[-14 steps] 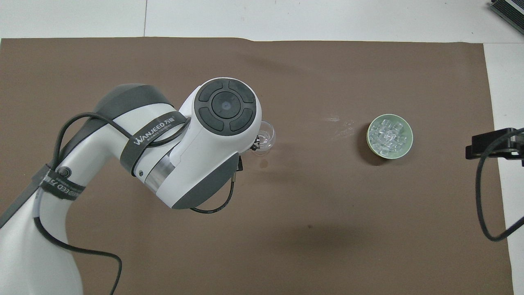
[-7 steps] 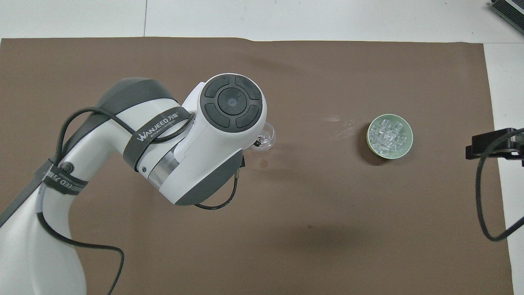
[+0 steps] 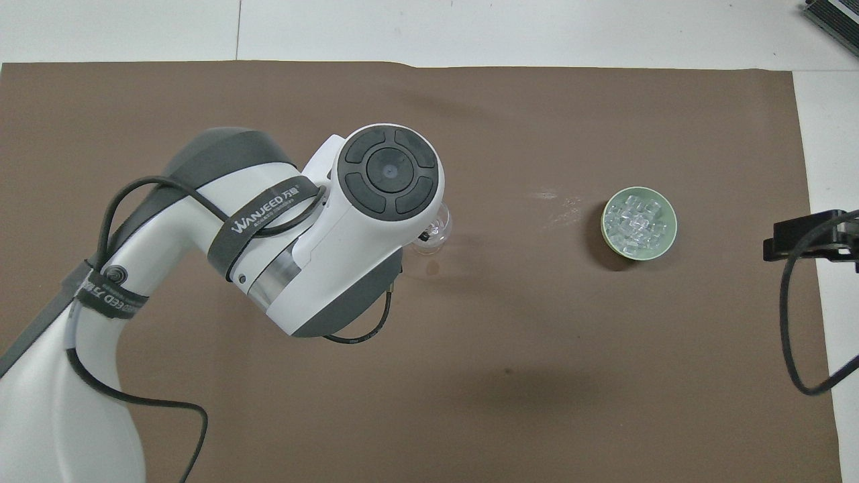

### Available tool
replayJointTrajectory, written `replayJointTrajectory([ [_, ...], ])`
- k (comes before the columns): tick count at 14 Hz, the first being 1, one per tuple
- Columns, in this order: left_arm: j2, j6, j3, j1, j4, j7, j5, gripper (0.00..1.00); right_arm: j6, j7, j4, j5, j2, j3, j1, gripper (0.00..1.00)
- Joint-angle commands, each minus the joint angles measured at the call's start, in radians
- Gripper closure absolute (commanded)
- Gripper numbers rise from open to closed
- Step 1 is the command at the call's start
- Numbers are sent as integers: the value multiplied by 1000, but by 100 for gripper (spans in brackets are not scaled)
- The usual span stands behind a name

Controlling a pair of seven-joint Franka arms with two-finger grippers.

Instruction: Pour wine and add ice with both arms

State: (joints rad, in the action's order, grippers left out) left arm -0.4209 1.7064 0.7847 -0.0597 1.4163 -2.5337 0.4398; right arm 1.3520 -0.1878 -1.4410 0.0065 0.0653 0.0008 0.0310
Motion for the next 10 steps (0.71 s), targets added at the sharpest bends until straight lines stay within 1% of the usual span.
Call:
replayJointTrajectory([
  [1,-39,-51,2,-23,-74,-26,46,100,16,22,-9,1,8,4,-10,0],
  [4,-58,-67,2,-35,-88,-45,77,100,16,22,-9,0,8,4,-10,0],
  [10,-59,-57,8,-38,-91,-40,76,100,16,22,-9,0,8,4,-10,0],
])
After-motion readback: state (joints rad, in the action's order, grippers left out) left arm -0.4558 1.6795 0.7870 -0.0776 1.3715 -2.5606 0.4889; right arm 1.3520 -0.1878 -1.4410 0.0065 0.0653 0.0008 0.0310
